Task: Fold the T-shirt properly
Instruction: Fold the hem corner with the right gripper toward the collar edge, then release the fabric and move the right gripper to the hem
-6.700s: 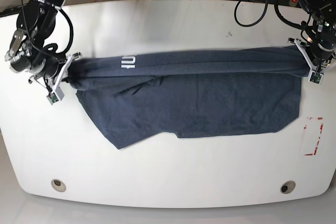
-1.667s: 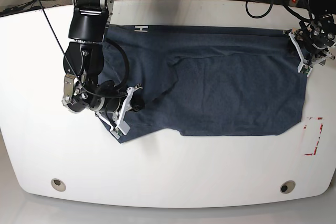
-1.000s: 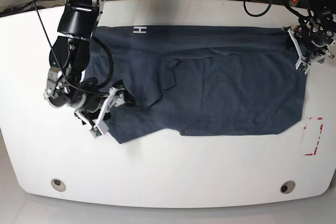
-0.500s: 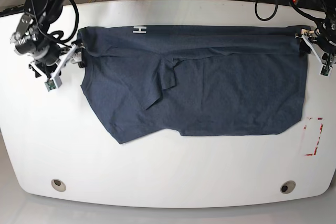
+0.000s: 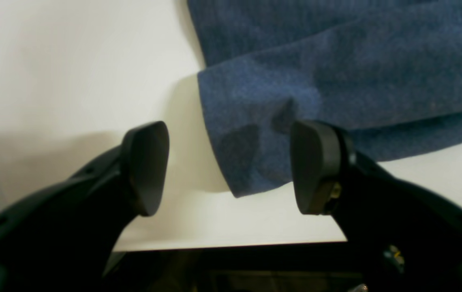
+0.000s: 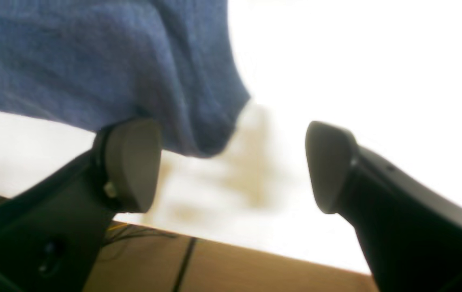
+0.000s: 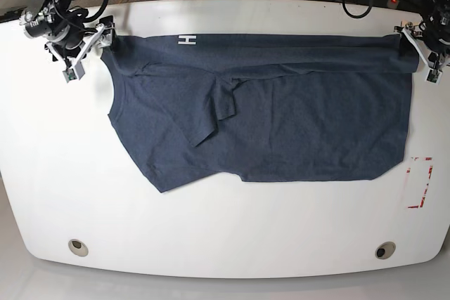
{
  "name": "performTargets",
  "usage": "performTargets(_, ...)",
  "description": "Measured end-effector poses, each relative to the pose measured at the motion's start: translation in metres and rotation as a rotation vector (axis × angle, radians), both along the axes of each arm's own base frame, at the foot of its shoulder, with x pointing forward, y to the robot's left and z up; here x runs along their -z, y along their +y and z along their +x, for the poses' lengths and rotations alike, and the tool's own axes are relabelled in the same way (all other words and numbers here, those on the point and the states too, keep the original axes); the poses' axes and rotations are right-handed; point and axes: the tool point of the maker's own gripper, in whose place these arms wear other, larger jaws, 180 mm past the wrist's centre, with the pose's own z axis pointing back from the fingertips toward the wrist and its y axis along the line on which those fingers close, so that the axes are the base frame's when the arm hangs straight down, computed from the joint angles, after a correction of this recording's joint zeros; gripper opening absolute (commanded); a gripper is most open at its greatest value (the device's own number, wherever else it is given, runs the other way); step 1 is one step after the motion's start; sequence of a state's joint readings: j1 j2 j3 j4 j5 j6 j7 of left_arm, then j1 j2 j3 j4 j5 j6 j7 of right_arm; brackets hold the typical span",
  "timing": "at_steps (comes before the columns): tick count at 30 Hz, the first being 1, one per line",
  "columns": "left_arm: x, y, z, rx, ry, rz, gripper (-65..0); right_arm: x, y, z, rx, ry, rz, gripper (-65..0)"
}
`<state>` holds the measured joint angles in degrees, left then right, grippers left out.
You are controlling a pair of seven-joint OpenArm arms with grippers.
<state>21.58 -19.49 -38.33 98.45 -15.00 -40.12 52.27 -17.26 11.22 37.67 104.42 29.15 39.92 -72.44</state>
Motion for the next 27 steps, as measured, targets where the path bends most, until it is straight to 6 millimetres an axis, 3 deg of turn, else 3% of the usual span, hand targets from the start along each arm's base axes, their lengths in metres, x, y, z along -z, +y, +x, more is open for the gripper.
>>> performTargets(6, 0.016, 0.003, -0.008, -0.016, 0.041, 0.011, -21.5, 0.013, 0.004, -0.003, 0.018, 0.031, 0.042, -12.7)
performTargets(12, 0.029, -0.015, 0.0, 0.023, -0.01, -0.063, -21.7, 0.014, 0.018, 0.005, 0.026, 0.007, 0.09, -12.8)
performTargets(17, 0.034, -0.005, -0.006, -0.019, -0.003, -0.077, -22.1, 0.015, 0.014, 0.006, 0.028, 0.016, 0.073, -13.2)
performTargets(20, 0.037, -0.003, -0.006, -0.028, -0.003, -0.087, -26.8, 0.013, 0.015, 0.011, 0.028, 0.001, 0.076, -14.3)
performTargets(22, 0.04, -0.005, -0.005, -0.033, -0.008, -0.104, -31.9, 0.013, 0.015, 0.013, 0.029, -0.002, 0.076, -21.1)
performTargets(27, 0.042, -0.005, -0.005, -0.039, -0.023, -0.134, -44.2, 0.024, 0.025, 0.021, 0.016, 0.009, 0.128, -53.4)
